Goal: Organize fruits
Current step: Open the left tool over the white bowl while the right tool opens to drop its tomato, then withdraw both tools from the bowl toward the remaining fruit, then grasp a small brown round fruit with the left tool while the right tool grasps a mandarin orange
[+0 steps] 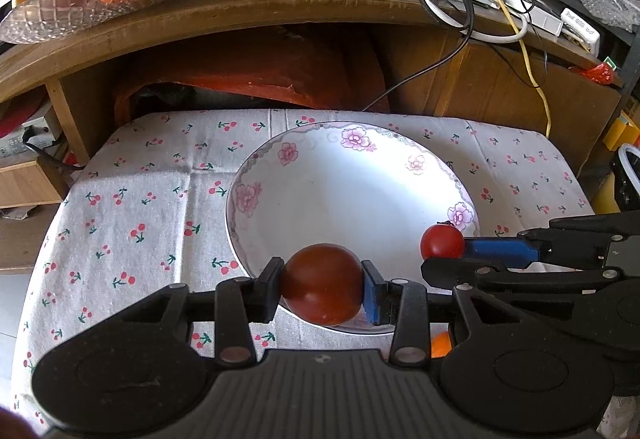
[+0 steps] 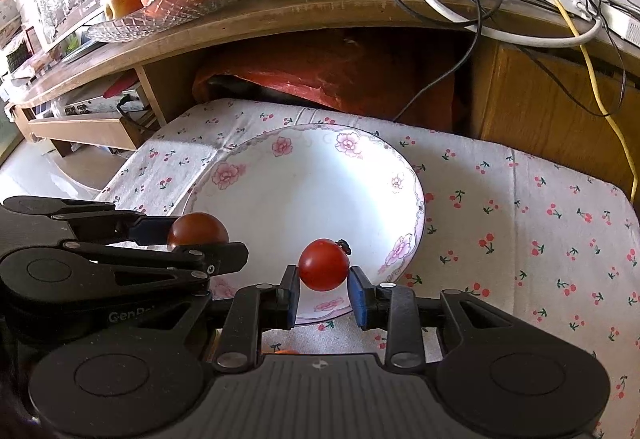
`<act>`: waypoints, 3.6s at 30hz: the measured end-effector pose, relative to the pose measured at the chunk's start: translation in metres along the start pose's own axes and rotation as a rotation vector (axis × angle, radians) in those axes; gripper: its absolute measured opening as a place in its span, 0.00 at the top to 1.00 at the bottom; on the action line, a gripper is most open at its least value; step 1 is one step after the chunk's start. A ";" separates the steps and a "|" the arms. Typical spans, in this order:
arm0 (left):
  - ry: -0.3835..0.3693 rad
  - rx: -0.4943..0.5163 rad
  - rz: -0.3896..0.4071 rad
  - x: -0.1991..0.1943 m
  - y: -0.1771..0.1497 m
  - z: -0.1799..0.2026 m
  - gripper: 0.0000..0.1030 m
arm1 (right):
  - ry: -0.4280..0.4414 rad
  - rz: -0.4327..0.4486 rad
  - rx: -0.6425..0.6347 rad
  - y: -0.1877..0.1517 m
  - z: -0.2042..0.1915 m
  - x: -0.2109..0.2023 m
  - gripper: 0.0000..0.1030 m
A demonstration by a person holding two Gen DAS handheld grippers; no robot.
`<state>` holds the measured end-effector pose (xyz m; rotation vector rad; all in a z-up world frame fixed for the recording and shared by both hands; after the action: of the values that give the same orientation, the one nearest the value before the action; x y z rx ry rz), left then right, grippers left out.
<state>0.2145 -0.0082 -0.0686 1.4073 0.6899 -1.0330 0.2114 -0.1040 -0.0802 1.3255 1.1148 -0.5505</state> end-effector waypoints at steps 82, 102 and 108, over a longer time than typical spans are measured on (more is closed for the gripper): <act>-0.161 0.266 -0.088 -0.039 -0.095 0.006 0.43 | 0.040 -0.145 -0.153 -0.077 -0.047 -0.004 0.71; -0.068 0.219 -0.081 -0.013 -0.091 0.031 0.60 | 0.005 -0.160 -0.097 -0.090 -0.021 -0.021 0.70; -0.067 0.244 -0.096 -0.017 -0.095 0.033 0.66 | -0.010 -0.161 -0.087 -0.091 -0.015 -0.027 0.70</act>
<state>0.1165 -0.0260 -0.0932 1.5522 0.6017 -1.2676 0.1180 -0.1177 -0.0979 1.1633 1.2308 -0.6183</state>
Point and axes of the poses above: each gripper's, at about its wrist camera, not at the fingertips, and x roughly the way its jaws point, z to its right, y to its top, the point moved 8 cm from there along x, roughly the way its jaws point, and after that the axes turned 12 degrees about -z, right-handed, at the moved point
